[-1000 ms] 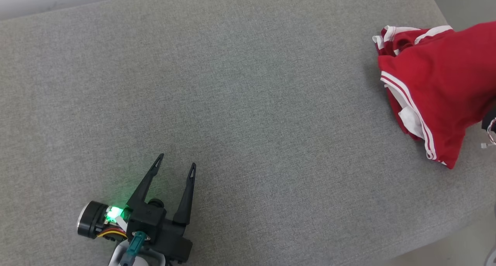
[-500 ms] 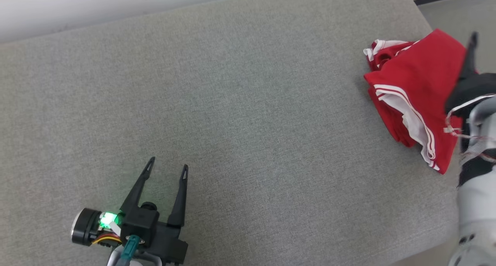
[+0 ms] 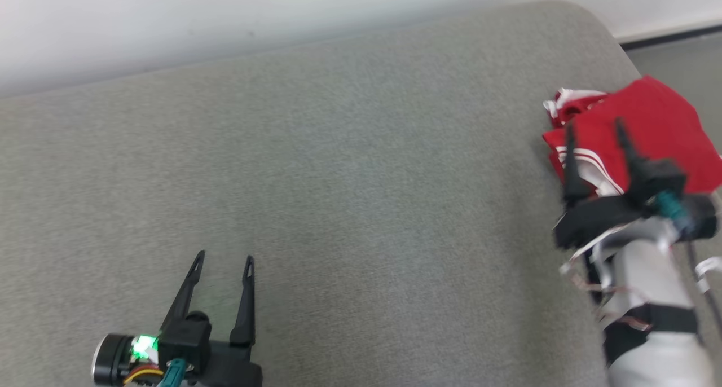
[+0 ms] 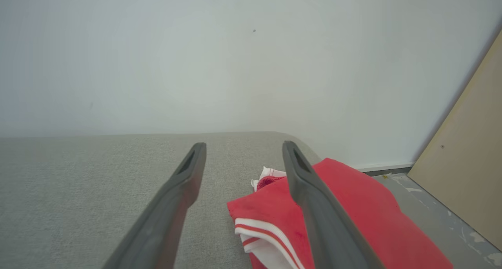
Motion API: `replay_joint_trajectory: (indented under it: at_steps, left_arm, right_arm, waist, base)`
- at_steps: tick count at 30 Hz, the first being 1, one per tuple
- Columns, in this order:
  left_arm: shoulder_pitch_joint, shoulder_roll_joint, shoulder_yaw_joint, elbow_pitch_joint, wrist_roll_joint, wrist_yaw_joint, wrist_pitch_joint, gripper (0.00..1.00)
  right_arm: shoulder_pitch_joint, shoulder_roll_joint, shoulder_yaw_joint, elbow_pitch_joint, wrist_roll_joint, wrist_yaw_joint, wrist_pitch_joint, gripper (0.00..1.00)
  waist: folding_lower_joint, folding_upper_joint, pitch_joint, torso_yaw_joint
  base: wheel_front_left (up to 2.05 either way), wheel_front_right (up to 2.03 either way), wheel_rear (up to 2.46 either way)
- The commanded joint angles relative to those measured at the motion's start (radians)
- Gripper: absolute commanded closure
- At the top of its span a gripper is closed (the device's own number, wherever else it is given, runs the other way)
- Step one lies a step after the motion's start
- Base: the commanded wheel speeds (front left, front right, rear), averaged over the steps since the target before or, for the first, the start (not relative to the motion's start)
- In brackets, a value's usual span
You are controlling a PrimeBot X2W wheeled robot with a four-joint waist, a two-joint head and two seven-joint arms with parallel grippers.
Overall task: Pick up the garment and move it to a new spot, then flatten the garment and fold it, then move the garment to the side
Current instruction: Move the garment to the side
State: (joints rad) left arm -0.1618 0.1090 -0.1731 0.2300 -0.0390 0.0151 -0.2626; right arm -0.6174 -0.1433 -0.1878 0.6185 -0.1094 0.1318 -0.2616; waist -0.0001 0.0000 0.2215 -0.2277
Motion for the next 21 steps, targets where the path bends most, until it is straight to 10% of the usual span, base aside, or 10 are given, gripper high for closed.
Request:
replay_joint_trajectory:
  at_steps: [1,21]
  left_arm:
    - [0.024,-0.005,0.012,0.001,-0.006,0.002,-0.003,0.00]
    - [0.166,-0.041,0.152,0.041,-0.022,0.005,-0.003,0.00]
  right_arm:
    - [0.041,0.018,0.025,-0.013,0.025,-0.003,-0.003,0.00]
    - [0.330,0.092,0.174,-0.076,0.109,-0.003,-0.003,0.00]
  waist:
    - [0.0001,0.0000,-0.035,0.036]
    - [0.0001,0.0000,-0.204,0.164]
  base:
    - [0.00,0.00,0.00]
    - [0.00,0.00,0.00]
